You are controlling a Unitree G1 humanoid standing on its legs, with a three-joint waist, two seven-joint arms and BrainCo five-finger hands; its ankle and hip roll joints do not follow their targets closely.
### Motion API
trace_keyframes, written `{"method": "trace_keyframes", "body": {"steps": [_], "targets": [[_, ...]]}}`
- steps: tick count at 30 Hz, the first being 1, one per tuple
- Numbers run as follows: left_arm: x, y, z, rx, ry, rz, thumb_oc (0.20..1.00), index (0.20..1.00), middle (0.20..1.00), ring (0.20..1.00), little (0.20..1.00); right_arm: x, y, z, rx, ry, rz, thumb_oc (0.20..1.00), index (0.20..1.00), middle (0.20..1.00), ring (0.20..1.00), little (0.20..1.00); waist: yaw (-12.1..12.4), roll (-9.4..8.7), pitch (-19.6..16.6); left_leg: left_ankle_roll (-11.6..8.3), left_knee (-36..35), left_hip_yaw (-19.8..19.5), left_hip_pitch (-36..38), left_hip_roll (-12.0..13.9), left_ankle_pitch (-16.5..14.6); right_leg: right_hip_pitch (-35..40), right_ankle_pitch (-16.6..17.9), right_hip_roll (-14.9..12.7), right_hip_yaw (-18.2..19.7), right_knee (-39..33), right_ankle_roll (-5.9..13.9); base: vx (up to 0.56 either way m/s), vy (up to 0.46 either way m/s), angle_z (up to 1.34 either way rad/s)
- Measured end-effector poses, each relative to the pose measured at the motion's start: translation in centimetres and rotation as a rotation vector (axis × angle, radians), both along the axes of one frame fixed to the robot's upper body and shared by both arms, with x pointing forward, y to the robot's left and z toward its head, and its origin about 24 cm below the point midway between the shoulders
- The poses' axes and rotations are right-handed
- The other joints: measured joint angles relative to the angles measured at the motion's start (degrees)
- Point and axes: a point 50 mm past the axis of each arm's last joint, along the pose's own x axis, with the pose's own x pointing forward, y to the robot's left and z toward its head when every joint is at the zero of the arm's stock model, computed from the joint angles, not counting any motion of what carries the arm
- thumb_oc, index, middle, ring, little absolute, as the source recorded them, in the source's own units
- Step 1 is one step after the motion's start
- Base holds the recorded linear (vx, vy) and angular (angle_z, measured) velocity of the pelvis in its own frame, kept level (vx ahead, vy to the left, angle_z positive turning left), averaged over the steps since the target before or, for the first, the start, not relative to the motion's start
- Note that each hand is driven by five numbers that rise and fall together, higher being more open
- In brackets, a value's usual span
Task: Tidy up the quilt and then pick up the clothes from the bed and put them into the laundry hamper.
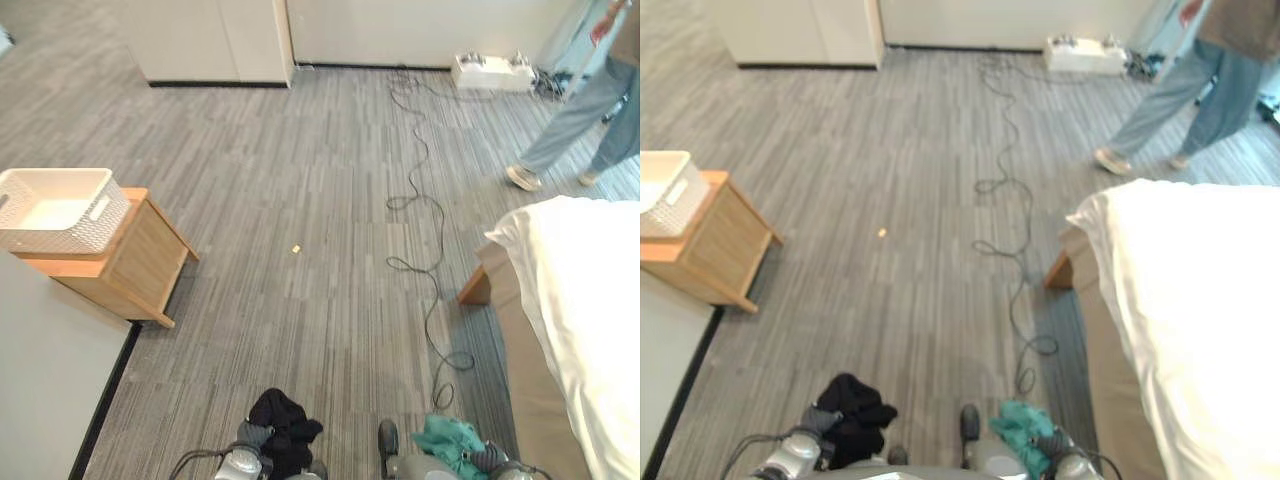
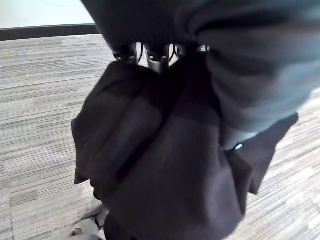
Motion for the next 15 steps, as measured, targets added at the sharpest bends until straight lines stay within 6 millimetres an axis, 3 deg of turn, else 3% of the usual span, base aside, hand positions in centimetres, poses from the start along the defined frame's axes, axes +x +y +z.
{"method": "trace_keyframes", "body": {"steps": [1, 2, 3, 4, 5, 6, 7, 8, 9, 10, 11, 12, 13, 14, 15], "targets": [[0.7, 0.2, 0.2, 0.012, -0.008, -0.012, 0.200, 0.200, 0.200, 0.200, 0.200, -0.1, 0.4, -0.2, 0.010, 0.009, -0.007, 0.200, 0.200, 0.200, 0.200, 0.200, 0.7, -2.02, -0.1, -1.58, 13.1, 0.4, -6.9, -0.1, -1.5, -0.3, -1.2, -1.7, 0.0, 0.0, -1.38, 0.07, -0.154, 0.06], [0.5, 0.0, 0.1, 0.010, 0.002, -0.017, 0.200, 0.200, 0.200, 0.200, 0.200, 0.1, 0.3, -0.1, 0.009, 0.004, -0.008, 0.200, 0.200, 0.200, 0.200, 0.200, 2.2, -1.73, 0.1, -2.41, 20.5, 0.5, -10.8, 0.2, -0.9, -0.1, -1.3, -1.1, -1.0, 0.9, -1.50, 0.18, -0.166, -0.03], [0.8, -0.1, 0.2, 0.013, 0.001, -0.034, 0.200, 0.200, 0.200, 0.200, 0.200, 0.5, -0.3, 0.1, -0.007, -0.008, -0.014, 0.200, 0.200, 0.200, 0.200, 0.200, 2.7, -0.86, 0.4, -3.22, 33.0, -1.4, -17.3, 1.9, -0.5, -1.0, -4.0, -0.6, -2.8, 3.2, -2.68, 0.15, -0.058, -0.10], [0.7, -0.3, 0.1, 0.017, 0.004, -0.038, 0.200, 0.200, 0.200, 0.200, 0.200, 0.8, -0.4, 0.2, -0.014, -0.011, -0.011, 0.200, 0.200, 0.200, 0.200, 0.200, 3.0, -1.16, 0.5, -4.11, 37.8, -1.6, -20.0, 2.3, 0.8, 0.0, -4.3, -0.4, -2.3, 1.0, -2.28, 0.34, 0.040, -0.33], [0.8, -0.4, 0.1, 0.017, 0.002, -0.035, 0.200, 0.200, 0.200, 0.200, 0.200, 1.1, -0.8, 0.3, -0.035, -0.004, 0.004, 0.200, 0.200, 0.200, 0.200, 0.200, 3.8, 0.10, 0.1, -1.68, 32.8, -1.1, -20.6, 2.2, 2.9, -0.2, -7.0, -0.2, -0.6, -0.3, 0.62, 0.23, 0.055, -0.50], [0.7, -1.1, 0.0, 0.002, 0.006, -0.046, 0.200, 0.200, 0.200, 0.200, 0.200, 2.0, -1.5, 0.8, -0.050, -0.030, 0.008, 0.200, 0.200, 0.200, 0.200, 0.200, 4.1, 3.34, 0.6, -3.71, 27.7, -0.4, -21.3, 5.8, 2.1, -3.5, -9.5, 2.8, -3.1, 8.6, -1.65, 0.52, 0.176, -0.37], [1.4, -0.7, 0.3, 0.010, -0.018, -0.042, 0.200, 0.200, 0.200, 0.200, 0.200, 2.1, -1.4, 0.9, -0.048, -0.036, 0.015, 0.200, 0.200, 0.200, 0.200, 0.200, 3.9, 2.39, 0.7, -4.14, 22.1, 1.1, -21.3, 5.4, 1.4, -3.5, -10.5, 0.5, -4.3, 10.7, -3.66, 0.44, 0.189, 0.07], [2.0, -1.1, 0.4, 0.000, -0.030, -0.050, 0.200, 0.200, 0.200, 0.200, 0.200, 2.0, -1.7, 0.9, -0.055, -0.029, 0.006, 0.200, 0.200, 0.200, 0.200, 0.200, 3.8, 3.23, 1.9, -3.36, 16.8, 2.7, -21.6, 5.2, 2.6, -2.5, -8.8, 0.5, -6.3, 10.0, -5.04, 0.45, 0.190, 0.31], [2.2, -1.1, 0.5, -0.002, -0.038, -0.053, 0.200, 0.200, 0.200, 0.200, 0.200, 1.4, -1.7, 0.7, -0.058, -0.011, 0.015, 0.200, 0.200, 0.200, 0.200, 0.200, 4.1, 2.13, 1.8, -3.26, 7.9, 5.2, -21.1, 3.5, 3.1, -2.9, -8.9, -0.8, -5.9, 9.3, -4.93, 0.40, 0.137, 0.20], [2.5, -1.2, 0.6, -0.005, -0.044, -0.055, 0.200, 0.200, 0.200, 0.200, 0.200, 1.0, -1.8, 0.6, -0.059, 0.002, 0.017, 0.200, 0.200, 0.200, 0.200, 0.200, 4.2, 1.66, 1.9, -3.59, 3.8, 5.8, -20.8, 2.4, 3.9, -3.0, -8.9, -1.5, -5.9, 8.7, -4.94, 0.57, 0.125, 0.09], [2.5, -1.3, 0.6, -0.005, -0.044, -0.055, 0.200, 0.200, 0.200, 0.200, 0.200, 0.8, -1.9, 0.5, -0.060, 0.011, 0.015, 0.200, 0.200, 0.200, 0.200, 0.200, 4.4, 1.46, 2.0, -2.97, 2.5, 6.2, -21.1, 1.9, 5.0, -2.6, -8.9, -1.6, -5.8, 7.6, -4.92, 0.76, 0.146, 0.10], [1.8, -1.1, 0.3, -0.002, -0.019, -0.056, 0.200, 0.200, 0.200, 0.200, 0.200, 0.0, -1.9, 0.2, -0.064, 0.044, 0.017, 0.200, 0.200, 0.200, 0.200, 0.200, 4.4, 1.45, 2.1, -4.00, -1.6, 7.1, -20.7, 1.8, 5.6, 0.2, -9.4, -1.1, -5.5, 3.6, -3.99, 0.74, 0.117, 0.01], [1.8, -1.0, 0.3, -0.003, -0.010, -0.048, 0.200, 0.200, 0.200, 0.200, 0.200, -0.4, -1.8, 0.0, -0.071, 0.070, 0.033, 0.200, 0.200, 0.200, 0.200, 0.200, 4.7, 1.28, 1.7, -3.79, -2.4, 7.9, -20.1, 1.5, 4.6, 0.5, -9.6, -1.0, -5.1, 2.3, -3.61, 0.59, 0.096, -0.19], [1.3, -0.6, 0.1, 0.006, 0.007, -0.038, 0.200, 0.200, 0.200, 0.200, 0.200, -0.6, -1.9, -0.1, -0.073, 0.081, 0.039, 0.200, 0.200, 0.200, 0.200, 0.200, 5.7, 0.97, 1.5, -2.76, -0.9, 8.0, -20.0, 1.1, 4.3, 1.1, -9.6, -1.1, -4.1, 1.5, -3.57, 0.56, 0.130, -0.33], [0.9, -0.5, 0.0, 0.009, 0.028, -0.038, 0.200, 0.200, 0.200, 0.200, 0.200, -0.9, -2.0, -0.1, -0.074, 0.090, 0.035, 0.200, 0.200, 0.200, 0.200, 0.200, 5.8, 0.21, 1.4, -0.18, 2.4, 8.4, -20.2, 0.5, 3.1, 2.0, -9.5, -1.6, -4.4, 1.5, -2.30, 0.45, 0.147, -0.30]]}}
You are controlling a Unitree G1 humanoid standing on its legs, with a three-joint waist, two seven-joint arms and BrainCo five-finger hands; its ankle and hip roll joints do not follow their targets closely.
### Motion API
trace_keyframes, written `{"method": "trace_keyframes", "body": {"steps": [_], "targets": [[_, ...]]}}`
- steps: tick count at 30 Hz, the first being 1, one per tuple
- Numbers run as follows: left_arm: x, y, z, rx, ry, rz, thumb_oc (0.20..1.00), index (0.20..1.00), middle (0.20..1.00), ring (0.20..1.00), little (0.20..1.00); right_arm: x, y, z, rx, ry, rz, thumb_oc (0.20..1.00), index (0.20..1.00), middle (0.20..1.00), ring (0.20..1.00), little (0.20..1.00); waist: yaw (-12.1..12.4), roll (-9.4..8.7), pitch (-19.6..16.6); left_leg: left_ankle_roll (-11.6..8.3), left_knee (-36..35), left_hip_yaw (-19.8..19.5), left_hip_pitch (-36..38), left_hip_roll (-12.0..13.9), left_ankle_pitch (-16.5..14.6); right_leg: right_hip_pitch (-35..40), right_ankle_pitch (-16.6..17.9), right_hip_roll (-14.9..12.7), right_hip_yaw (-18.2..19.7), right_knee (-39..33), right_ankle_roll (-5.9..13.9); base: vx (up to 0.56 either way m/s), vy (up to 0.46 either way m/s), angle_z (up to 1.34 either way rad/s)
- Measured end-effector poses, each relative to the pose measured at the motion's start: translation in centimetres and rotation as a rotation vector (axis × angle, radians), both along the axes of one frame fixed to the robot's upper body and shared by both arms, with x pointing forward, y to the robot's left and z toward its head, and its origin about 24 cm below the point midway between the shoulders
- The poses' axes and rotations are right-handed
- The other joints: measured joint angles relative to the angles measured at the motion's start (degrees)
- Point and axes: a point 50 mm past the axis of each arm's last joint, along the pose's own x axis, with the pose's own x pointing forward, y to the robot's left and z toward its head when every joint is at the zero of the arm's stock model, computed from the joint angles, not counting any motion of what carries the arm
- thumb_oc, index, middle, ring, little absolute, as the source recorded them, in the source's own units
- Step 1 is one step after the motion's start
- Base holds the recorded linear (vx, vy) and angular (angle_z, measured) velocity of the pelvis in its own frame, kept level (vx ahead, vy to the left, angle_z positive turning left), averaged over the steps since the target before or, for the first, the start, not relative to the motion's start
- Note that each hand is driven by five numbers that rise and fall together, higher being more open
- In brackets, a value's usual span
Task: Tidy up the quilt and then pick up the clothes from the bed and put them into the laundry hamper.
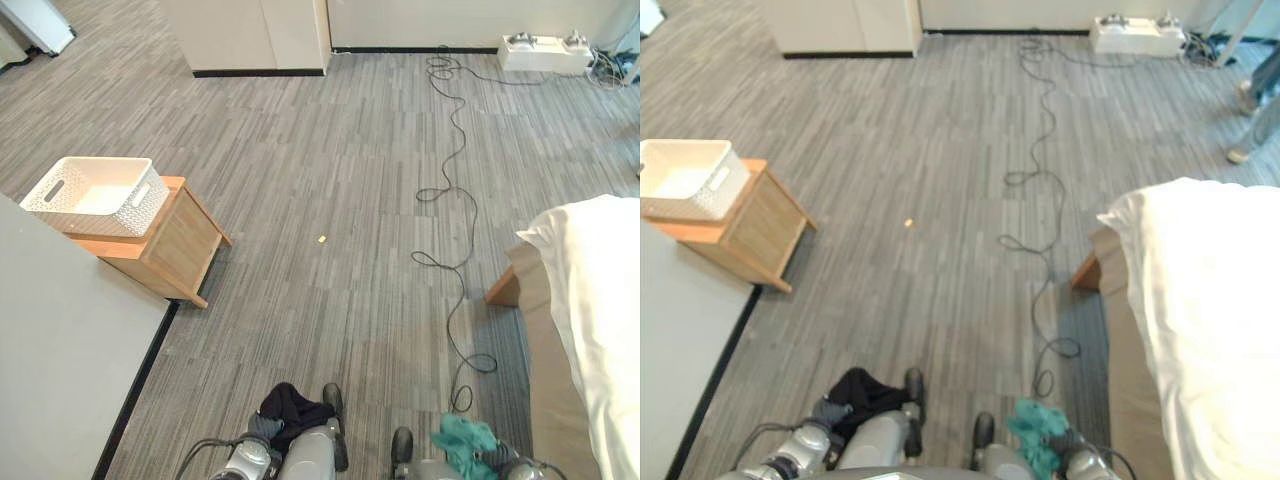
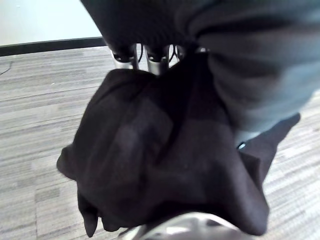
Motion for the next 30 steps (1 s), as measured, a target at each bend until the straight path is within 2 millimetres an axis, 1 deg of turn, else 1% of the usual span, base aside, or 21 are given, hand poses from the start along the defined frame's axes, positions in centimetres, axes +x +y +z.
{"method": "trace_keyframes", "body": {"steps": [1, 2, 3, 4, 5, 6, 9, 11, 13, 14, 17, 18, 19, 20, 22, 23, 24, 25, 28, 29, 30], "targets": [[-1.6, -0.1, -0.6, 0.005, 0.064, -0.020, 0.200, 0.200, 0.200, 0.200, 0.200, -1.0, -0.6, -0.1, -0.011, 0.024, -0.003, 0.200, 0.200, 0.200, 0.200, 0.200, 0.0, 0.95, -2.3, 2.34, 0.0, -0.2, 1.8, 0.3, -3.8, -1.2, -1.9, 0.8, -0.8, 4.6, 2.96, 0.40, 0.181, -0.21], [-2.2, -0.1, -0.8, 0.013, 0.086, -0.044, 0.200, 0.200, 0.200, 0.200, 0.200, -1.1, -0.8, -0.1, -0.018, 0.033, -0.005, 0.200, 0.200, 0.200, 0.200, 0.200, 0.5, 1.69, -2.8, 5.14, -1.2, 0.0, 2.5, 1.3, -0.5, -4.2, -5.3, 1.5, -0.6, 13.0, 4.85, 0.40, 0.200, -0.12], [-2.1, 1.1, -0.5, 0.049, 0.089, -0.072, 0.200, 0.200, 0.200, 0.200, 0.200, -1.0, 0.1, -0.2, 0.011, 0.024, -0.004, 0.200, 0.200, 0.200, 0.200, 0.200, -0.9, -1.19, -2.7, 5.46, -1.1, 0.4, 3.6, 0.0, 0.2, -11.5, -8.1, -0.7, 0.8, 31.9, 9.26, 0.40, 0.224, 0.01], [-2.1, 1.6, -0.4, 0.068, 0.095, -0.079, 0.200, 0.200, 0.200, 0.200, 0.200, -0.3, 0.5, -0.2, 0.026, 0.001, -0.004, 0.200, 0.200, 0.200, 0.200, 0.200, -1.6, -2.14, -1.9, 5.47, -2.6, 0.4, 5.4, -1.0, 0.2, -14.9, -6.8, -1.7, 2.0, 40.7, 11.76, 0.45, 0.217, 0.41], [-2.1, 1.9, -0.3, 0.082, 0.102, -0.095, 0.200, 0.200, 0.200, 0.200, 0.200, 0.3, 0.7, 0.0, 0.035, -0.026, -0.004, 0.200, 0.200, 0.200, 0.200, 0.200, -3.2, -1.93, -0.9, 8.14, -4.8, 0.0, 8.5, -1.7, 2.0, -20.0, -3.8, -3.7, 2.5, 51.0, 15.27, 0.45, 0.178, 0.43], [-1.9, 1.8, -0.2, 0.089, 0.099, -0.120, 0.200, 0.200, 0.200, 0.200, 0.200, 0.6, 0.7, 0.1, 0.039, -0.038, -0.010, 0.200, 0.200, 0.200, 0.200, 0.200, -3.6, -2.30, -0.5, 9.00, -5.7, -0.3, 10.1, -2.2, 2.6, -21.6, -4.0, -5.1, 2.0, 54.9, 14.67, 0.53, 0.110, 0.46], [0.2, 1.2, 0.4, 0.091, 0.025, -0.166, 0.200, 0.200, 0.200, 0.200, 0.200, 2.6, 1.6, 0.8, 0.066, -0.128, 0.009, 0.200, 0.200, 0.200, 0.200, 0.200, -5.2, -0.79, 0.4, 8.88, -8.0, -3.6, 15.6, -2.6, 0.8, -24.0, -4.8, -5.3, 1.3, 44.5, 13.17, 0.58, -0.001, 0.46], [2.6, 0.3, 1.2, 0.091, -0.040, -0.204, 0.200, 0.200, 0.200, 0.200, 0.200, 3.6, 1.6, 1.3, 0.069, -0.179, -0.005, 0.200, 0.200, 0.200, 0.200, 0.200, -7.6, 0.30, 1.5, 8.73, -8.1, -7.3, 16.5, -2.3, 0.3, -21.0, -4.3, -3.5, 2.0, 22.5, 12.27, 0.63, -0.082, 0.98], [4.2, -0.3, 1.7, 0.093, -0.083, -0.223, 0.200, 0.200, 0.200, 0.200, 0.200, 3.9, 1.5, 1.3, 0.062, -0.189, -0.016, 0.200, 0.200, 0.200, 0.200, 0.200, -8.2, 0.28, 2.1, 7.82, -8.1, -10.1, 18.2, -3.6, -2.4, -19.6, -0.2, -4.1, 3.7, 2.9, 12.01, 0.55, -0.069, 0.84], [4.8, -0.6, 2.0, 0.091, -0.103, -0.223, 0.200, 0.200, 0.200, 0.200, 0.200, 4.0, 1.5, 1.3, 0.058, -0.189, -0.017, 0.200, 0.200, 0.200, 0.200, 0.200, -9.0, -0.53, 1.8, 7.50, -8.2, -11.4, 18.5, -4.2, -3.0, -19.4, 0.2, -4.7, 5.3, -1.8, 12.68, 0.71, -0.134, 0.75], [4.2, -1.2, 1.7, 0.076, -0.107, -0.224, 0.200, 0.200, 0.200, 0.200, 0.200, 2.2, 1.5, 0.6, 0.056, -0.128, -0.043, 0.200, 0.200, 0.200, 0.200, 0.200, -9.7, 0.31, 2.4, 5.32, -8.4, -15.1, 25.1, -2.6, -8.2, -18.7, 1.6, -5.4, 4.7, 4.2, 12.54, 0.71, -0.173, 0.73], [3.5, -1.1, 1.3, 0.072, -0.084, -0.214, 0.200, 0.200, 0.200, 0.200, 0.200, 1.1, 1.4, 0.2, 0.050, -0.089, -0.057, 0.200, 0.200, 0.200, 0.200, 0.200, -10.3, 0.76, 1.9, 4.32, -8.4, -16.0, 26.8, -1.6, -9.4, -17.6, 4.3, -4.4, 5.1, 5.2, 11.46, 0.69, -0.242, 0.68], [1.7, -1.8, 0.5, 0.043, -0.049, -0.195, 0.200, 0.200, 0.200, 0.200, 0.200, 0.2, 0.5, 0.1, 0.033, -0.054, -0.090, 0.200, 0.200, 0.200, 0.200, 0.200, -11.1, 3.04, 1.1, 1.20, -5.2, -15.4, 28.1, 1.4, -9.6, -16.0, 8.9, -1.8, 4.5, 7.9, 9.47, 0.85, -0.333, 0.75], [1.7, -1.9, 0.5, 0.033, -0.049, -0.184, 0.200, 0.200, 0.200, 0.200, 0.200, 0.3, 0.4, 0.1, 0.029, -0.051, -0.095, 0.200, 0.200, 0.200, 0.200, 0.200, -11.8, 2.90, 1.0, -0.11, 0.0, -15.2, 26.3, 1.9, -10.4, -16.0, 9.0, -1.5, 4.3, 9.5, 9.12, 0.53, -0.297, 0.64], [-0.1, -1.5, -0.2, 0.021, -0.003, -0.147, 0.200, 0.200, 0.200, 0.200, 0.200, 0.2, -0.3, 0.1, 0.019, -0.033, -0.134, 0.200, 0.200, 0.200, 0.200, 0.200, -10.1, 2.17, 1.0, -2.34, 24.4, -14.3, 16.9, 3.8, -8.5, -11.9, 6.8, -0.4, 2.9, 9.2, 4.71, 0.36, -0.360, 0.05], [-1.4, 0.0, -0.3, 0.045, 0.027, -0.100, 0.200, 0.200, 0.200, 0.200, 0.200, 0.4, -0.9, 0.4, 0.000, -0.054, -0.132, 0.200, 0.200, 0.200, 0.200, 0.200, -8.4, 1.44, 0.2, -4.35, 40.3, -16.4, 8.2, 5.2, 1.6, -10.3, 6.1, 0.6, 1.3, 9.1, -0.46, 0.34, -0.290, -0.03], [-0.5, 0.3, 0.0, 0.057, 0.012, -0.103, 0.200, 0.200, 0.200, 0.200, 0.200, 0.4, -1.4, 0.6, -0.009, -0.063, -0.125, 0.200, 0.200, 0.200, 0.200, 0.200, -9.1, 1.82, 0.4, -3.71, 48.5, -16.2, 3.5, 6.4, 4.7, -9.0, 6.7, 0.8, 0.0, 8.6, -1.00, 0.46, -0.184, 0.24], [-0.3, 0.8, 0.2, 0.068, 0.000, -0.078, 0.200, 0.200, 0.200, 0.200, 0.200, 1.6, -1.3, 0.9, -0.016, -0.089, -0.110, 0.200, 0.200, 0.200, 0.200, 0.200, -7.6, 1.09, 1.5, -2.93, 54.2, -15.0, -3.6, 5.8, 2.8, -6.9, 3.6, 0.8, -0.3, 7.7, -2.06, 0.55, -0.087, 0.37], [1.3, 1.4, 0.9, 0.090, -0.054, -0.086, 0.200, 0.200, 0.200, 0.200, 0.200, 3.0, -1.3, 1.3, -0.039, -0.103, -0.055, 0.200, 0.200, 0.200, 0.200, 0.200, -6.1, -0.89, 3.7, -2.03, 45.1, -6.3, -9.6, 4.4, -1.5, 0.4, 4.5, 0.2, -2.6, 2.7, -1.26, 0.52, 0.017, 0.29], [1.4, 1.3, 1.0, 0.092, -0.061, -0.087, 0.200, 0.200, 0.200, 0.200, 0.200, 4.2, -1.0, 1.7, -0.039, -0.131, -0.025, 0.200, 0.200, 0.200, 0.200, 0.200, -5.4, 0.28, 3.6, -1.68, 40.7, -4.2, -11.9, 3.7, -1.1, 2.6, 3.3, 0.9, -4.0, 2.4, 0.06, 1.02, 0.112, 0.09], [1.1, 1.2, 0.9, 0.087, -0.058, -0.086, 0.200, 0.200, 0.200, 0.200, 0.200, 4.6, -0.7, 1.8, -0.030, -0.149, -0.003, 0.200, 0.200, 0.200, 0.200, 0.200, -4.1, -1.47, 3.6, -1.08, 30.6, 0.9, -11.0, 3.2, -1.3, 6.7, 0.2, 0.8, -5.0, -1.4, 1.43, 1.03, 0.166, 0.05]]}}
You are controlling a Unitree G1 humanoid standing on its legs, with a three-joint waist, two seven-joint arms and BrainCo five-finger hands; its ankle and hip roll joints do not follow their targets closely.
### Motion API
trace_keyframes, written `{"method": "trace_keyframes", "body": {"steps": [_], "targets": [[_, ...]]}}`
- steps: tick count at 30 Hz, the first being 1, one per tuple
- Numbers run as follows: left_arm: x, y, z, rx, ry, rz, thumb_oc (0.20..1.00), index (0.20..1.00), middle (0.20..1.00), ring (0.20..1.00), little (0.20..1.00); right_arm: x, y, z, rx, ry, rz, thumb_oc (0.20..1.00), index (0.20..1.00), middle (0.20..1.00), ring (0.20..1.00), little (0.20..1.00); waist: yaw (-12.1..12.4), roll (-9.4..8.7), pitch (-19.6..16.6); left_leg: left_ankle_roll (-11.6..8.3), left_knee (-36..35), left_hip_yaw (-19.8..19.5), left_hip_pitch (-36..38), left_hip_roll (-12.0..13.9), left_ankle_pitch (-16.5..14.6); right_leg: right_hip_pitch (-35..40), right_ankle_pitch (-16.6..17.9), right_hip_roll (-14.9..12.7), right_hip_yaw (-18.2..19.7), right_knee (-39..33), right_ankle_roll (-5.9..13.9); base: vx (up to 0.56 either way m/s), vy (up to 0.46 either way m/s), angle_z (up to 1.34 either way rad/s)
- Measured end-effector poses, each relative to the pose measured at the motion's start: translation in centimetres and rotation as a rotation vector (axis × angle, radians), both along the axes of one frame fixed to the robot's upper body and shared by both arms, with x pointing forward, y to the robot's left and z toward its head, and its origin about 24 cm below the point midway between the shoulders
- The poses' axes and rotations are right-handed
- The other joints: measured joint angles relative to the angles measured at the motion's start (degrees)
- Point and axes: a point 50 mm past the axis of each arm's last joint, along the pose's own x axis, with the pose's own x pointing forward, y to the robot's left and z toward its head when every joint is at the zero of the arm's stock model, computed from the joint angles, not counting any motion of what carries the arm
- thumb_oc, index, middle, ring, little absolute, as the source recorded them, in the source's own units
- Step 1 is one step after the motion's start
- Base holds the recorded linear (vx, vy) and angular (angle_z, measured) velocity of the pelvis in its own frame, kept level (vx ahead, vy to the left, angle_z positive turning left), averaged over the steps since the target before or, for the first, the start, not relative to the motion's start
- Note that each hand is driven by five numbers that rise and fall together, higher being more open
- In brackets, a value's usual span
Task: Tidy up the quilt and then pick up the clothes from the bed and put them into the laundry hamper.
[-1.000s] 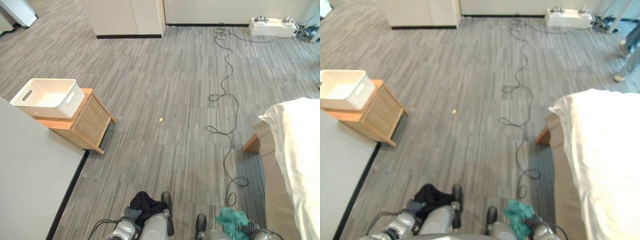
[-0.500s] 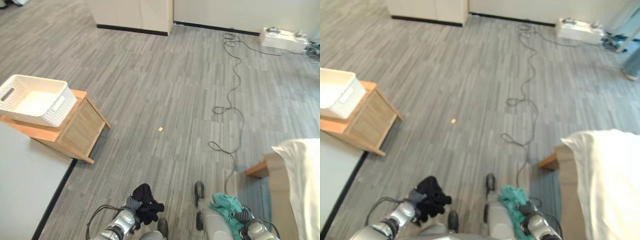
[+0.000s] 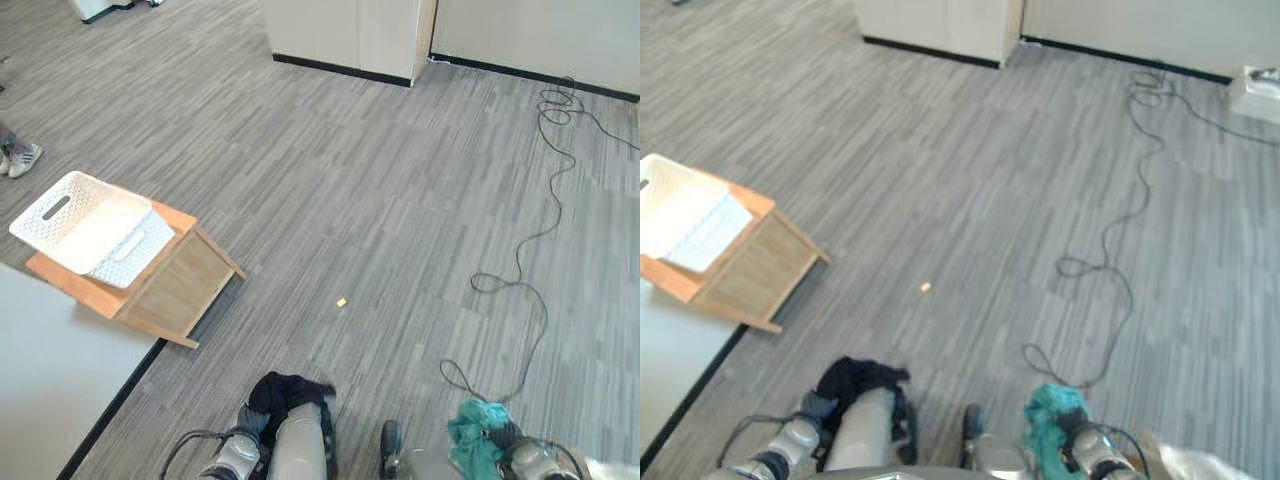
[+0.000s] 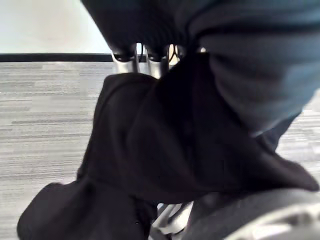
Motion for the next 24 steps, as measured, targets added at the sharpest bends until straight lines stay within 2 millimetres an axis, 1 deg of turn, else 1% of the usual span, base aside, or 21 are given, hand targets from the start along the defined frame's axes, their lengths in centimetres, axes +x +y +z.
{"method": "trace_keyframes", "body": {"steps": [1, 2, 3, 4, 5, 7, 8, 9, 10, 11, 13, 14, 15, 16, 17, 18, 20, 21, 22, 23, 24], "targets": [[-0.1, -0.3, -0.1, -0.008, 0.003, -0.002, 0.200, 0.200, 0.200, 0.200, 0.200, 0.2, 0.0, 0.1, 0.000, -0.007, 0.003, 0.200, 0.200, 0.200, 0.200, 0.200, 0.4, 0.93, -0.2, 0.17, -9.5, 3.5, 1.2, 0.6, -0.1, 1.2, -1.4, 1.0, -1.1, 0.1, 0.14, 0.78, 0.123, 0.46], [-0.1, -0.6, -0.2, -0.018, 0.006, -0.012, 0.200, 0.200, 0.200, 0.200, 0.200, 0.1, -0.2, 0.1, -0.006, 0.000, -0.001, 0.200, 0.200, 0.200, 0.200, 0.200, -0.7, 1.85, -0.3, 0.76, -21.9, 8.4, 2.3, 0.3, 2.0, 3.7, -2.7, 2.4, -3.7, 0.1, -0.08, 0.75, 0.140, 0.70], [-0.3, -0.6, -0.2, -0.021, 0.015, -0.007, 0.200, 0.200, 0.200, 0.200, 0.200, -0.1, -0.2, 0.0, -0.010, 0.009, 0.000, 0.200, 0.200, 0.200, 0.200, 0.200, -0.8, 1.83, -0.4, 1.06, -26.5, 11.0, 2.6, 0.3, 3.0, 4.6, -3.9, 2.9, -5.3, 0.1, 0.91, 0.71, 0.124, 0.66], [-0.6, -0.2, -0.3, -0.013, 0.025, 0.007, 0.200, 0.200, 0.200, 0.200, 0.200, -0.3, -0.1, -0.1, -0.008, 0.016, 0.001, 0.200, 0.200, 0.200, 0.200, 0.200, 0.7, 0.63, -0.8, 3.15, -31.5, 15.8, 4.0, -0.5, 3.0, 7.1, -7.3, 3.0, -7.7, 0.0, 4.88, 0.74, 0.140, 0.48], [-1.8, 0.2, -0.7, -0.006, 0.066, 0.040, 0.200, 0.200, 0.200, 0.200, 0.200, -1.3, 0.1, -0.6, -0.008, 0.047, 0.002, 0.200, 0.200, 0.200, 0.200, 0.200, 0.1, -1.11, -2.1, 6.55, -31.0, 17.3, 4.5, -2.6, 2.6, 9.4, -7.9, 2.6, -8.3, 0.3, 5.86, 0.64, 0.177, 0.65], [-3.8, 0.0, -1.4, -0.005, 0.142, 0.054, 0.200, 0.200, 0.200, 0.200, 0.200, -3.4, -0.6, -1.1, -0.024, 0.101, -0.016, 0.200, 0.200, 0.200, 0.200, 0.200, 0.0, 0.03, -4.7, 12.69, -29.1, 17.5, 6.9, -4.4, 2.3, 9.6, -8.8, 4.2, -8.8, 6.4, 5.94, 0.58, 0.210, 0.84], [-3.9, -0.2, -1.5, -0.001, 0.151, 0.033, 0.200, 0.200, 0.200, 0.200, 0.200, -4.8, -0.4, -1.5, -0.019, 0.133, -0.026, 0.200, 0.200, 0.200, 0.200, 0.200, -0.1, 0.19, -5.5, 18.60, -33.2, 14.6, 9.8, -5.8, 7.0, 8.4, -10.2, 4.6, -8.4, 15.7, 8.09, 0.61, 0.217, 1.05], [-3.5, 0.4, -1.3, 0.018, 0.143, 0.018, 0.200, 0.200, 0.200, 0.200, 0.200, -5.5, 0.7, -2.0, 0.020, 0.148, -0.039, 0.200, 0.200, 0.200, 0.200, 0.200, -0.6, -1.60, -5.4, 19.30, -36.1, 11.1, 13.4, -7.7, 6.9, 2.7, -9.8, 1.1, -7.7, 31.4, 9.71, 0.60, 0.184, 1.10], [-3.6, 0.9, -1.2, 0.031, 0.145, 0.018, 0.200, 0.200, 0.200, 0.200, 0.200, -5.2, 1.5, -2.1, 0.044, 0.131, -0.042, 0.200, 0.200, 0.200, 0.200, 0.200, -0.7, -2.97, -5.5, 18.47, -36.8, 8.8, 15.8, -8.7, 5.5, -2.3, -9.9, -1.6, -6.8, 42.8, 9.71, 0.58, 0.124, 1.23], [-3.0, 0.9, -1.0, 0.034, 0.137, 0.013, 0.200, 0.200, 0.200, 0.200, 0.200, -4.8, 1.6, -1.9, 0.053, 0.107, -0.044, 0.200, 0.200, 0.200, 0.200, 0.200, -1.8, -2.38, -4.8, 16.85, -37.1, 5.5, 18.2, -8.8, 4.9, -7.0, -9.9, -3.0, -3.8, 51.0, 9.74, 0.47, 0.037, 1.14], [-1.7, 0.4, -0.7, 0.024, 0.103, -0.002, 0.200, 0.200, 0.200, 0.200, 0.200, -4.1, 1.4, -1.7, 0.050, 0.087, -0.036, 0.200, 0.200, 0.200, 0.200, 0.200, -2.3, -1.13, -3.7, 16.12, -38.4, 1.5, 22.6, -8.3, 4.6, -12.6, -10.0, -4.7, -2.1, 54.8, 9.65, 0.46, -0.021, 1.22], [-0.3, 0.1, -0.2, 0.023, 0.055, -0.035, 0.200, 0.200, 0.200, 0.200, 0.200, -3.5, 1.4, -1.4, 0.049, 0.068, -0.030, 0.200, 0.200, 0.200, 0.200, 0.200, -2.0, 0.35, -2.8, 15.46, -38.6, -1.3, 25.4, -7.1, 2.2, -18.5, -9.9, -6.6, -1.0, 55.0, 9.61, 0.53, -0.060, 1.00], [0.5, 0.0, 0.1, 0.025, 0.030, -0.048, 0.200, 0.200, 0.200, 0.200, 0.200, -3.1, 1.5, -1.3, 0.051, 0.053, -0.024, 0.200, 0.200, 0.200, 0.200, 0.200, -2.4, 0.92, -2.4, 14.04, -38.6, -2.0, 26.5, -5.9, 2.5, -20.6, -9.9, -6.9, -0.1, 51.8, 9.58, 0.37, -0.058, 0.96], [1.0, 0.0, 0.3, 0.029, 0.012, -0.054, 0.200, 0.200, 0.200, 0.200, 0.200, -1.9, 1.8, -0.9, 0.062, 0.011, -0.010, 0.200, 0.200, 0.200, 0.200, 0.200, -2.4, 1.72, -2.0, 14.53, -38.7, -3.9, 27.5, -5.4, 1.4, -22.9, -9.7, -7.4, 0.6, 47.8, 9.95, 0.63, -0.190, 1.14], [1.5, 0.1, 0.6, 0.035, -0.005, -0.065, 0.200, 0.200, 0.200, 0.200, 0.200, -1.4, 1.9, -0.7, 0.066, -0.014, -0.001, 0.200, 0.200, 0.200, 0.200, 0.200, -2.9, 2.01, -2.0, 12.69, -38.7, -6.2, 28.9, -4.4, 0.1, -24.6, -8.7, -8.0, 2.3, 34.5, 10.80, 0.68, -0.230, 1.12], [2.0, 0.1, 0.8, 0.038, -0.025, -0.075, 0.200, 0.200, 0.200, 0.200, 0.200, -1.1, 1.8, -0.5, 0.067, -0.027, 0.002, 0.200, 0.200, 0.200, 0.200, 0.200, -2.8, 1.34, -2.3, 12.08, -39.0, -7.3, 29.9, -4.3, -1.6, -25.8, -7.7, -8.7, 3.5, 27.9, 11.46, 0.85, -0.306, 1.12], [2.0, 0.7, 1.0, 0.051, -0.025, -0.070, 0.200, 0.200, 0.200, 0.200, 0.200, -0.6, 1.6, -0.3, 0.062, -0.039, 0.005, 0.200, 0.200, 0.200, 0.200, 0.200, -3.7, 0.04, -2.8, 8.12, -38.9, -12.6, 31.6, -3.2, -4.2, -23.2, -5.1, -9.0, 10.9, 4.9, 12.55, 0.63, -0.240, 1.24], [2.2, 0.8, 1.1, 0.057, -0.028, -0.073, 0.200, 0.200, 0.200, 0.200, 0.200, -0.8, 1.6, -0.4, 0.062, -0.033, 0.000, 0.200, 0.200, 0.200, 0.200, 0.200, -3.8, -0.88, -3.1, 6.96, -39.0, -13.6, 31.9, -3.1, -4.5, -22.6, -3.2, -9.2, 11.5, 3.1, 12.68, 0.67, -0.247, 1.52], [1.7, 0.3, 0.7, 0.045, -0.012, -0.071, 0.200, 0.200, 0.200, 0.200, 0.200, -1.5, 0.9, -0.6, 0.041, 0.001, -0.013, 0.200, 0.200, 0.200, 0.200, 0.200, -4.1, 1.72, -3.1, 4.10, -39.1, -16.1, 33.1, 1.4, -6.3, -20.7, 4.6, -6.4, 11.1, 3.8, 12.82, 0.67, -0.258, 1.20], [1.6, -0.2, 0.5, 0.031, -0.002, -0.068, 0.200, 0.200, 0.200, 0.200, 0.200, -1.7, 0.6, -0.7, 0.030, 0.015, -0.018, 0.200, 0.200, 0.200, 0.200, 0.200, -4.7, 2.11, -3.0, 2.52, -38.8, -15.8, 33.3, 2.8, -6.8, -19.5, 4.7, -4.9, 10.6, 3.5, 12.67, 0.63, -0.263, 1.21], [0.9, -1.0, 0.1, 0.009, 0.013, -0.072, 0.200, 0.200, 0.200, 0.200, 0.200, -1.5, 0.4, -0.6, 0.022, 0.019, -0.024, 0.200, 0.200, 0.200, 0.200, 0.200, -4.7, 2.76, -2.6, 1.68, -35.7, -15.4, 34.5, 2.2, -6.5, -16.9, 5.6, -4.4, 10.6, 4.1, 11.32, 0.42, -0.190, 0.94]]}}
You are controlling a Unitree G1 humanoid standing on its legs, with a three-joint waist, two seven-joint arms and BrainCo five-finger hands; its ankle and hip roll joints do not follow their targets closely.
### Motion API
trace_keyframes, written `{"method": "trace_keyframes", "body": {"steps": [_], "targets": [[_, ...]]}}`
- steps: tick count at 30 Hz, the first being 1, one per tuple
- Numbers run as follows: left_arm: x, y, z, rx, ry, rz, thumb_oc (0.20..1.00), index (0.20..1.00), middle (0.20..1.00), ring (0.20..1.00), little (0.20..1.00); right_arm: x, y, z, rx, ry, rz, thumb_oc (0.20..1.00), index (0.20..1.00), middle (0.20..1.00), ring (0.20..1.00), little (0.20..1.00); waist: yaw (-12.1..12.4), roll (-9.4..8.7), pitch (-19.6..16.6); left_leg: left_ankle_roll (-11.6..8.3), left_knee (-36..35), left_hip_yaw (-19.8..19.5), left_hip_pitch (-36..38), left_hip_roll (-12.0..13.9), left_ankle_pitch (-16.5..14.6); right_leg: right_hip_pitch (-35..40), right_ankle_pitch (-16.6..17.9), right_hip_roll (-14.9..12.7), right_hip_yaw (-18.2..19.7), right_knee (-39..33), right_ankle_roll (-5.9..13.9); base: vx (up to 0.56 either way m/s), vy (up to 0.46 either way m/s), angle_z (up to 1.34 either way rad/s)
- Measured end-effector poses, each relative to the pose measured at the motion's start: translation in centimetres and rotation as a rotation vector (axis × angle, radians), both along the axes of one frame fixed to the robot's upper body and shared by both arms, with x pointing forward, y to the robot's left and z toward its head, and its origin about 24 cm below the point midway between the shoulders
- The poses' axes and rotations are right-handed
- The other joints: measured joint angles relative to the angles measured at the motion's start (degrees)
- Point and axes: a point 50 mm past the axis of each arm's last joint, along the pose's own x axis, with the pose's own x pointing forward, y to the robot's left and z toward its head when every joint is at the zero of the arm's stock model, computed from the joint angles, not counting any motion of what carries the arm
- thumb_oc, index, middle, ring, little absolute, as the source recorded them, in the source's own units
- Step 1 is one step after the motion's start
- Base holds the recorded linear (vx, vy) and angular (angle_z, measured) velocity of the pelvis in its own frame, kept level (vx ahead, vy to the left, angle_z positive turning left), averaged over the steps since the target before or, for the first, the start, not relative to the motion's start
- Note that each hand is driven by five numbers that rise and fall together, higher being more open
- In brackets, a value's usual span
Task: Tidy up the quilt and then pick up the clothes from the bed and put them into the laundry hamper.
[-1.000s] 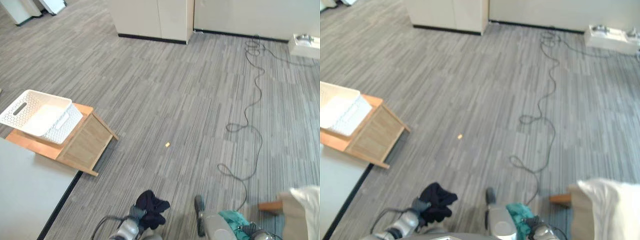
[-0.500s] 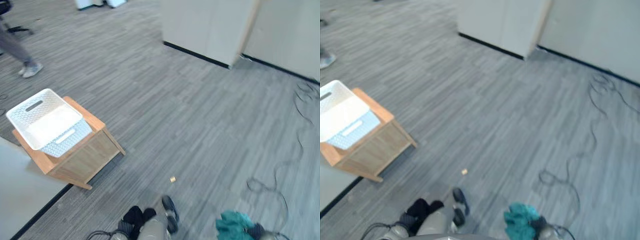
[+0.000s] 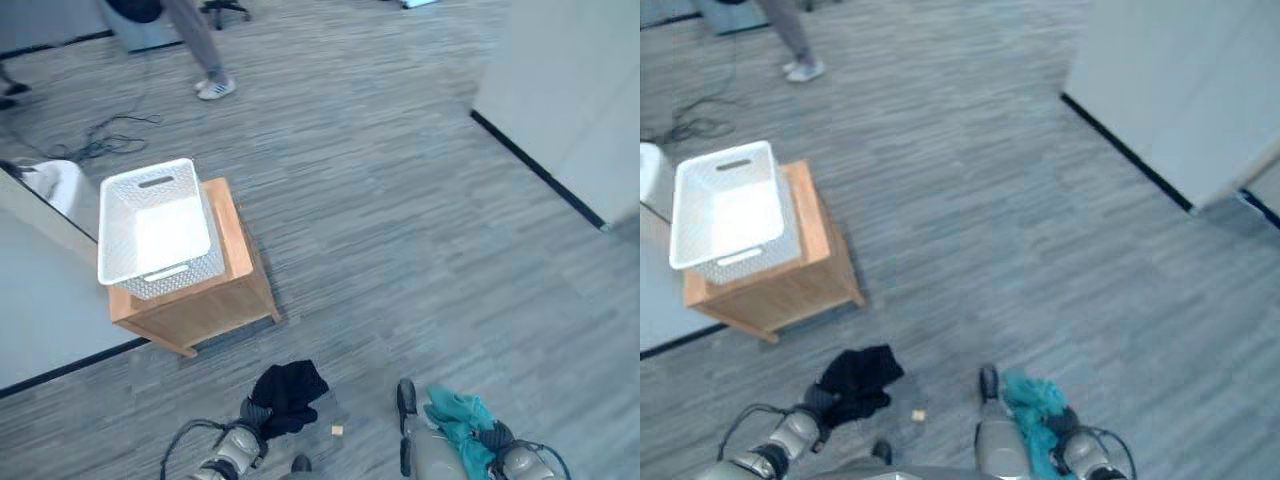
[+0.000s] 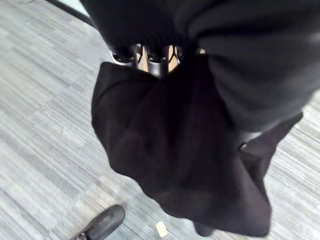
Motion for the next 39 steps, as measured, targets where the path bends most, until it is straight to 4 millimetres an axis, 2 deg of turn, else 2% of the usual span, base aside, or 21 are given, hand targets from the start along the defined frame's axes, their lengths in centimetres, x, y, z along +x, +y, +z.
{"method": "trace_keyframes", "body": {"steps": [1, 2, 4, 5, 7, 8, 11, 12, 15, 19, 21, 22, 23, 25, 26, 29, 30, 31, 32, 35, 39], "targets": [[0.0, -0.5, -0.1, -0.017, -0.002, -0.002, 0.200, 0.200, 0.200, 0.200, 0.200, -0.2, -0.2, 0.0, -0.006, 0.009, 0.003, 0.200, 0.200, 0.200, 0.200, 0.200, -0.8, -0.25, 0.0, -0.52, 1.6, 0.2, 0.4, -0.5, 0.4, 1.9, 1.2, -0.1, -0.4, 0.5, -1.61, 0.52, -0.327, 1.35], [-1.3, -1.2, -0.7, -0.039, 0.030, 0.009, 0.200, 0.200, 0.200, 0.200, 0.200, -1.2, -0.8, -0.2, -0.016, 0.032, -0.009, 0.200, 0.200, 0.200, 0.200, 0.200, -2.3, -0.11, 0.0, -1.23, 4.9, 0.7, 2.4, -0.4, 3.6, 5.3, 1.6, 1.2, -2.2, 2.1, -6.62, 0.41, -0.356, 1.30], [-2.7, -1.0, -1.2, -0.044, 0.059, 0.031, 0.200, 0.200, 0.200, 0.200, 0.200, -1.9, -0.8, -0.5, -0.001, 0.057, -0.056, 0.200, 0.200, 0.200, 0.200, 0.200, -0.6, -0.61, -0.5, -3.73, 16.4, -1.3, -2.6, 0.9, 5.3, 7.7, -1.7, 2.2, -3.3, 2.6, -8.40, 0.38, -0.429, 0.77], [-3.3, -0.2, -1.2, -0.038, 0.063, 0.080, 0.200, 0.200, 0.200, 0.200, 0.200, -1.5, -0.2, -0.5, 0.016, 0.039, -0.059, 0.200, 0.200, 0.200, 0.200, 0.200, 1.1, -1.65, -0.8, -6.19, 28.9, -3.7, -10.6, 1.3, 8.0, 7.8, -2.4, 2.5, -4.5, 2.6, -10.16, 0.28, -0.323, 0.34], [-2.4, 1.0, -0.7, -0.013, 0.039, 0.141, 0.200, 0.200, 0.200, 0.200, 0.200, -0.6, 0.1, -0.3, 0.015, 0.028, -0.032, 0.200, 0.200, 0.200, 0.200, 0.200, 2.0, -2.79, 0.7, -4.83, 43.9, -1.4, -21.8, 2.2, 10.2, 9.9, -1.8, 2.4, -7.0, 0.3, -12.92, 0.38, -0.198, 0.45], [-2.7, 2.1, -0.6, 0.016, 0.046, 0.170, 0.200, 0.200, 0.200, 0.200, 0.200, -0.4, 0.4, -0.4, 0.015, 0.032, -0.013, 0.200, 0.200, 0.200, 0.200, 0.200, 2.4, -3.81, 1.5, -4.08, 46.4, 4.4, -24.7, 3.6, 9.5, 12.6, -1.3, 2.2, -8.3, -2.0, -13.33, 0.46, -0.091, 0.42], [-2.9, 2.7, -0.5, 0.027, 0.033, 0.206, 0.200, 0.200, 0.200, 0.200, 0.200, -0.1, 0.6, -0.3, 0.009, 0.031, 0.030, 0.200, 0.200, 0.200, 0.200, 0.200, 3.3, -5.39, 2.4, -3.76, 37.1, 12.9, -25.8, 3.2, 8.5, 16.3, -3.5, 1.9, -11.2, -4.3, -12.92, 0.54, 0.018, 0.50], [-2.8, 2.5, -0.5, 0.006, 0.020, 0.228, 0.200, 0.200, 0.200, 0.200, 0.200, -0.2, 0.6, -0.4, 0.005, 0.039, 0.034, 0.200, 0.200, 0.200, 0.200, 0.200, 3.2, -5.00, 2.4, -3.15, 28.7, 15.5, -25.8, 1.9, 8.6, 17.5, -4.2, 2.1, -13.4, -4.0, -12.29, 0.80, 0.126, 0.83], [-3.4, 1.8, -0.8, -0.016, 0.036, 0.228, 0.200, 0.200, 0.200, 0.200, 0.200, -0.4, 0.7, -0.5, 0.004, 0.057, 0.054, 0.200, 0.200, 0.200, 0.200, 0.200, 4.4, -4.09, 1.7, -2.21, 5.9, 20.8, -24.3, -1.7, 12.1, 21.3, -8.7, 3.5, -17.9, -3.9, -7.39, 0.60, 0.100, 0.76], [-9.0, 1.8, -2.3, -0.006, 0.224, 0.276, 0.200, 0.200, 0.200, 0.200, 0.200, -1.9, 0.2, -0.9, -0.020, 0.100, 0.082, 0.200, 0.200, 0.200, 0.200, 0.200, 7.0, -3.26, -2.9, 6.66, 2.7, 19.4, -21.2, -5.2, 14.8, 25.9, -13.2, 4.9, -19.0, -0.6, -5.21, 0.46, 0.120, 0.27], [-9.9, 2.2, -2.4, 0.006, 0.262, 0.268, 0.200, 0.200, 0.200, 0.200, 0.200, -2.2, 1.0, -1.1, 0.012, 0.092, 0.070, 0.200, 0.200, 0.200, 0.200, 0.200, 6.6, -3.87, -3.8, 7.15, 0.4, 18.3, -18.4, -6.6, 13.9, 20.0, -14.5, 2.5, -17.3, 15.8, -4.70, 0.49, 0.163, 0.42], [-10.2, 2.4, -2.4, 0.011, 0.282, 0.264, 0.200, 0.200, 0.200, 0.200, 0.200, -1.5, 1.6, -0.9, 0.031, 0.057, 0.074, 0.200, 0.200, 0.200, 0.200, 0.200, 5.1, -3.10, -3.3, 7.19, -2.1, 16.3, -15.8, -6.7, 13.9, 10.9, -12.6, 0.4, -13.7, 36.3, -3.53, 0.39, 0.066, 0.52], [-10.2, 2.9, -2.3, 0.024, 0.284, 0.264, 0.200, 0.200, 0.200, 0.200, 0.200, -1.0, 2.1, -0.8, 0.048, 0.029, 0.084, 0.200, 0.200, 0.200, 0.200, 0.200, 4.3, -3.47, -3.3, 7.68, -3.0, 15.1, -14.5, -7.6, 13.5, 6.3, -11.7, -0.8, -10.9, 46.4, -2.21, 0.39, 0.017, 0.90], [-9.4, 3.7, -1.9, 0.054, 0.262, 0.235, 0.200, 0.200, 0.200, 0.200, 0.200, -1.0, 2.8, -0.9, 0.066, 0.027, 0.086, 0.200, 0.200, 0.200, 0.200, 0.200, 3.2, -4.22, -3.3, 8.10, -3.3, 12.9, -12.6, -9.2, 11.8, -0.4, -12.8, -2.1, -7.5, 52.4, -1.52, 0.34, -0.044, 0.75], [-8.0, 3.8, -1.6, 0.058, 0.216, 0.209, 0.200, 0.200, 0.200, 0.200, 0.200, -0.9, 2.9, -0.9, 0.067, 0.022, 0.086, 0.200, 0.200, 0.200, 0.200, 0.200, 3.7, -3.85, -3.0, 8.35, -3.2, 11.7, -11.5, -9.6, 10.6, -3.9, -13.1, -2.4, -6.5, 49.8, -1.98, 0.43, -0.141, 0.59], [-4.6, 3.6, -0.8, 0.057, 0.107, 0.170, 0.200, 0.200, 0.200, 0.200, 0.200, -0.6, 2.6, -0.7, 0.056, 0.008, 0.072, 0.200, 0.200, 0.200, 0.200, 0.200, 3.9, -2.60, -2.5, 6.53, -3.2, 7.1, -9.5, -11.0, 9.0, -4.3, -12.4, -5.0, -8.2, 25.8, -1.67, 0.49, -0.251, 0.80], [-3.9, 3.5, -0.6, 0.055, 0.074, 0.174, 0.200, 0.200, 0.200, 0.200, 0.200, -1.0, 2.5, -0.8, 0.051, 0.020, 0.066, 0.200, 0.200, 0.200, 0.200, 0.200, 3.8, -2.98, -2.7, 6.19, -3.1, 5.9, -8.8, -12.0, 8.2, -2.0, -10.6, -6.2, -8.4, 12.2, -1.12, 0.53, -0.369, 0.69], [-3.7, 3.4, -0.5, 0.054, 0.064, 0.176, 0.200, 0.200, 0.200, 0.200, 0.200, -0.9, 2.5, -0.8, 0.051, 0.018, 0.065, 0.200, 0.200, 0.200, 0.200, 0.200, 4.1, -2.87, -2.5, 6.54, -3.1, 4.6, -8.2, -12.4, 7.8, -1.5, -9.0, -7.2, -7.8, 6.7, -0.99, 0.52, -0.376, 0.77], [-2.9, 3.3, -0.3, 0.052, 0.034, 0.179, 0.200, 0.200, 0.200, 0.200, 0.200, -1.1, 2.6, -0.9, 0.058, 0.018, 0.056, 0.200, 0.200, 0.200, 0.200, 0.200, 3.6, -2.87, -2.6, 5.79, -2.9, 1.6, -7.6, -13.1, 6.9, -0.1, -4.0, -8.3, -5.1, -3.8, -0.49, 0.51, -0.380, 0.83], [-1.9, 2.5, -0.2, 0.033, 0.005, 0.176, 0.200, 0.200, 0.200, 0.200, 0.200, -0.7, 2.5, -0.7, 0.072, -0.002, 0.006, 0.200, 0.200, 0.200, 0.200, 0.200, 0.9, -1.17, -1.6, 5.67, -2.9, -5.2, -5.1, -11.7, 6.2, 0.1, 6.8, -7.5, 3.1, -4.6, 0.65, 0.43, -0.391, 1.24], [-3.4, 2.6, -0.6, 0.033, 0.023, 0.214, 0.200, 0.200, 0.200, 0.200, 0.200, -1.6, 2.6, -1.1, 0.077, 0.028, 0.000, 0.200, 0.200, 0.200, 0.200, 0.200, 0.8, -2.51, -2.5, 1.81, -2.9, -9.4, -1.1, -10.2, 3.8, 4.0, 9.0, -5.9, 3.5, -4.5, 0.50, 0.35, -0.434, 1.05]]}}
